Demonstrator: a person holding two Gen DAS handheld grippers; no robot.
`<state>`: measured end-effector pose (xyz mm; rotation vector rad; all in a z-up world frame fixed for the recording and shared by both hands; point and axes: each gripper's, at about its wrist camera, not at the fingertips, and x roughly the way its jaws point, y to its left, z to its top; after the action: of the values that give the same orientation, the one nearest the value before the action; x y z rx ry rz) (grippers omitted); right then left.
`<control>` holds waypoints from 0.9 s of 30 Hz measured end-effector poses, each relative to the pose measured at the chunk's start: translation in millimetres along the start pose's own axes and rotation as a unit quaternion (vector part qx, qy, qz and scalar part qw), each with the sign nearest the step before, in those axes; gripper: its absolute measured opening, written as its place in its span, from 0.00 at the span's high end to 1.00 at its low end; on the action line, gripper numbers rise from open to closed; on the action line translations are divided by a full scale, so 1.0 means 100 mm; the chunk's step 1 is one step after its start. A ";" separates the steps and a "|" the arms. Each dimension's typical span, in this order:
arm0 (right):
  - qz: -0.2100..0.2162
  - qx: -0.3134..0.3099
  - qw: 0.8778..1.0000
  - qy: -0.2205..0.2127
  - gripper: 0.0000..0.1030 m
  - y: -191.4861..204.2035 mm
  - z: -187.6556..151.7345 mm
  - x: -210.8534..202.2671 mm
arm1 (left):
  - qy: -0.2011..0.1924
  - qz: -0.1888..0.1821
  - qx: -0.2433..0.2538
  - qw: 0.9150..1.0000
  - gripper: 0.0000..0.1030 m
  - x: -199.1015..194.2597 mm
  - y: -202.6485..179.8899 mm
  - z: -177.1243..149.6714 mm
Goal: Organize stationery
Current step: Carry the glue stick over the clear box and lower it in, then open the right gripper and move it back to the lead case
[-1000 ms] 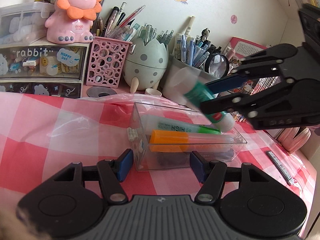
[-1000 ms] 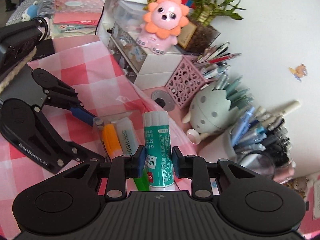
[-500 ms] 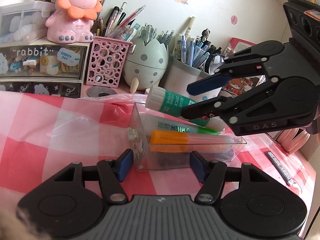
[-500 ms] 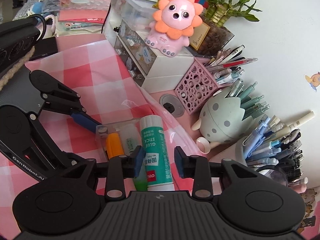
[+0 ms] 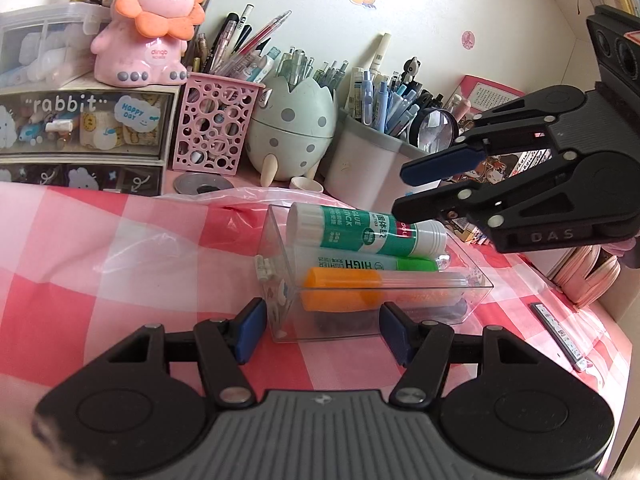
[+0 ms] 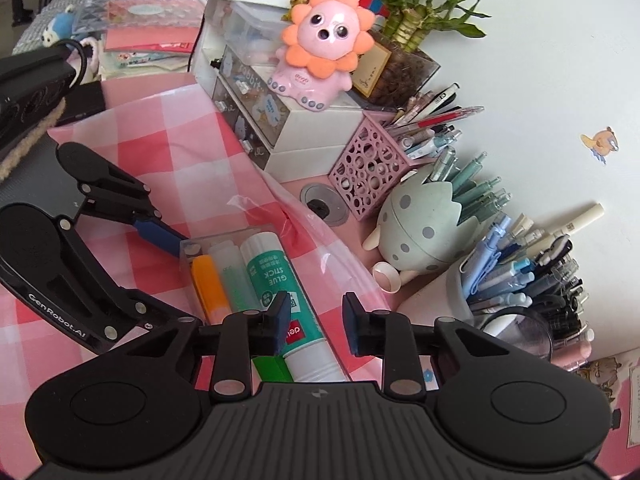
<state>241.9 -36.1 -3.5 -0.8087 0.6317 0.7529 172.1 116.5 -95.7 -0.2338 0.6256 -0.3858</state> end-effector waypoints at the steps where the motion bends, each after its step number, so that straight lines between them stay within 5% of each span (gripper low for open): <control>1: 0.000 0.005 1.000 -0.003 0.72 -0.01 -0.01 -0.02 | 0.000 0.000 0.000 1.000 0.65 0.00 0.00 0.00; 10: -0.033 0.055 0.998 -0.028 0.67 -0.01 -0.16 -0.29 | 0.000 0.000 0.000 1.000 0.65 0.00 0.00 0.00; 27: -0.073 0.154 0.984 -0.048 0.35 0.32 -0.64 -0.73 | 0.000 0.000 0.000 1.000 0.65 0.00 0.00 0.00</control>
<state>160.9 -98.0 3.0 -0.5238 0.5785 0.5396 172.1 116.6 -95.6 -0.2343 0.6256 -0.3862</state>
